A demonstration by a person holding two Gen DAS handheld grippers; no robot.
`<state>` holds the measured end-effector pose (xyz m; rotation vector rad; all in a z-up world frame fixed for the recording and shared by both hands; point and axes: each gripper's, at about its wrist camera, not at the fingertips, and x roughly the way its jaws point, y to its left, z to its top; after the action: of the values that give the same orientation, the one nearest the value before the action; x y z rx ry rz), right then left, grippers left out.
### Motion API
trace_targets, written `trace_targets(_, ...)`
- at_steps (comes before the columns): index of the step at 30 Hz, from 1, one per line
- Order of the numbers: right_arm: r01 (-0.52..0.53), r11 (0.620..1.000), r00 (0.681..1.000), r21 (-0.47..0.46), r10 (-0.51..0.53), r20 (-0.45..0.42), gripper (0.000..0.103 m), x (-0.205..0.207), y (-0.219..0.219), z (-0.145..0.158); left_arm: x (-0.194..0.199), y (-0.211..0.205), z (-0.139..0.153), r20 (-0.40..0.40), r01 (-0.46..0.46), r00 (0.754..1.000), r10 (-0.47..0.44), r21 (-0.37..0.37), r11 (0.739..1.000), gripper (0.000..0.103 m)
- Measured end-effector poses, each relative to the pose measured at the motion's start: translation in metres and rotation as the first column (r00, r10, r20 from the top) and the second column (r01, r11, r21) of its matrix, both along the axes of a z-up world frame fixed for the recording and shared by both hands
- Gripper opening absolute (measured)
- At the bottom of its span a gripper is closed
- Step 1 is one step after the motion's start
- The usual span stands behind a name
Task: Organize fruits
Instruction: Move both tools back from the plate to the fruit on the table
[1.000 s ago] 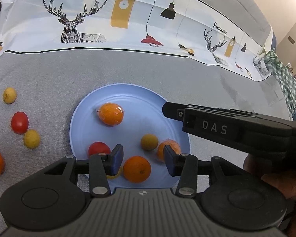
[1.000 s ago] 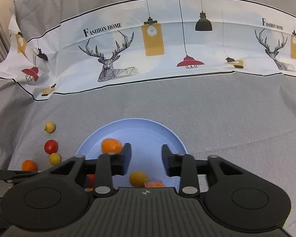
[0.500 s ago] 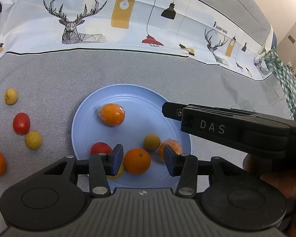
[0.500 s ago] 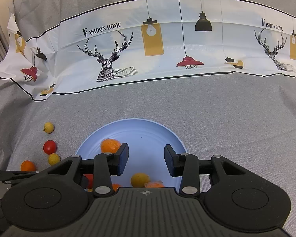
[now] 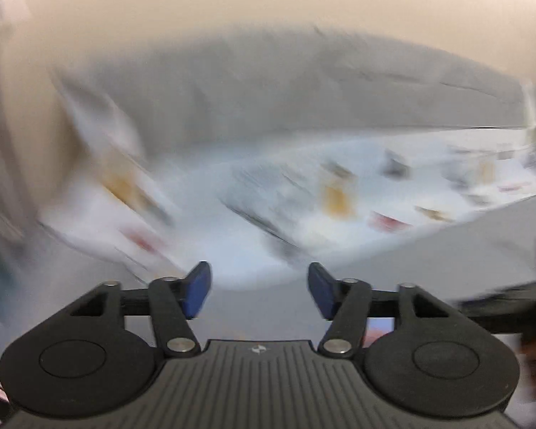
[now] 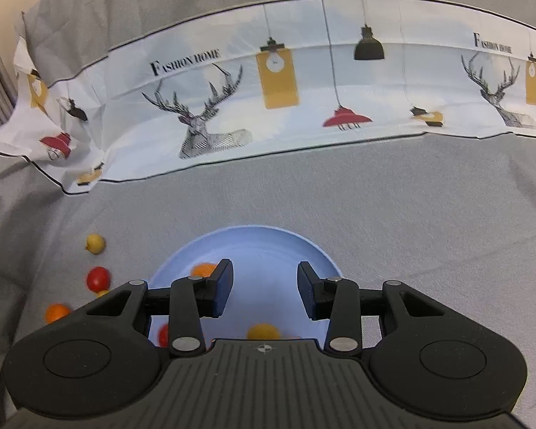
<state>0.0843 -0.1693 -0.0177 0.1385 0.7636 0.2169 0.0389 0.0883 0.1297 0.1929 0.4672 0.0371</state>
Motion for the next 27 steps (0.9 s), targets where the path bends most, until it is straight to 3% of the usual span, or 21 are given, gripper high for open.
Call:
trace_targets(2, -0.017, 1.0, 1.0, 0.003, 0.017, 0.008, 0.042, -0.001, 0.007, 0.002, 0.0, 0.033, 0.019, 0.089, -0.115, 0.991, 0.103, 0.138, 0.984, 0.073)
trace_targets(5, -0.041, 0.999, 0.999, 0.011, 0.041, 0.01, 0.042, -0.001, 0.021, 0.003, 0.011, 0.075, 0.013, 0.113, -0.258, 0.965, 0.237, 0.228, 0.939, 0.073)
trace_targets(8, -0.055, 0.998, 0.998, 0.022, 0.055, 0.009, 0.042, 0.0, 0.032, 0.003, 0.017, 0.106, -0.013, 0.038, -0.309, 0.95, 0.309, 0.238, 0.921, 0.073)
trace_targets(11, -0.072, 0.997, 0.997, 0.035, 0.072, 0.005, 0.042, 0.0, 0.041, 0.003, -0.001, 0.126, -0.025, -0.07, -0.391, 0.909, 0.41, 0.192, 0.9, 0.074)
trace_targets(13, -0.101, 0.994, 0.995, 0.043, 0.101, 0.007, 0.042, 0.0, 0.048, 0.003, -0.025, 0.128, -0.016, -0.067, -0.469, 0.874, 0.481, 0.143, 0.872, 0.083)
trace_targets(16, -0.156, 0.987, 0.988, 0.038, 0.155, 0.015, 0.042, -0.002, 0.066, 0.004, -0.052, 0.115, 0.001, 0.01, -0.531, 0.847, 0.532, 0.088, 0.843, 0.084)
trace_targets(17, -0.172, 0.984, 0.985, 0.036, 0.172, 0.016, 0.042, -0.003, 0.072, 0.003, -0.058, 0.104, 0.006, 0.049, -0.524, 0.852, 0.522, 0.091, 0.847, 0.084)
trace_targets(20, -0.224, 0.974, 0.975, 0.021, 0.223, 0.021, 0.042, -0.006, 0.09, 0.002, -0.05, 0.058, 0.007, 0.095, -0.394, 0.918, 0.385, 0.107, 0.913, 0.084)
trace_targets(22, -0.258, 0.966, 0.966, -0.002, 0.258, 0.027, 0.042, -0.007, 0.105, 0.0, -0.032, 0.033, -0.005, 0.053, -0.296, 0.955, 0.293, 0.084, 0.951, 0.082)
trace_targets(27, -0.307, 0.95, 0.951, -0.053, 0.309, 0.021, 0.041, -0.008, 0.133, -0.009, 0.014, 0.007, -0.047, -0.088, -0.247, 0.966, 0.242, -0.047, 0.968, 0.057)
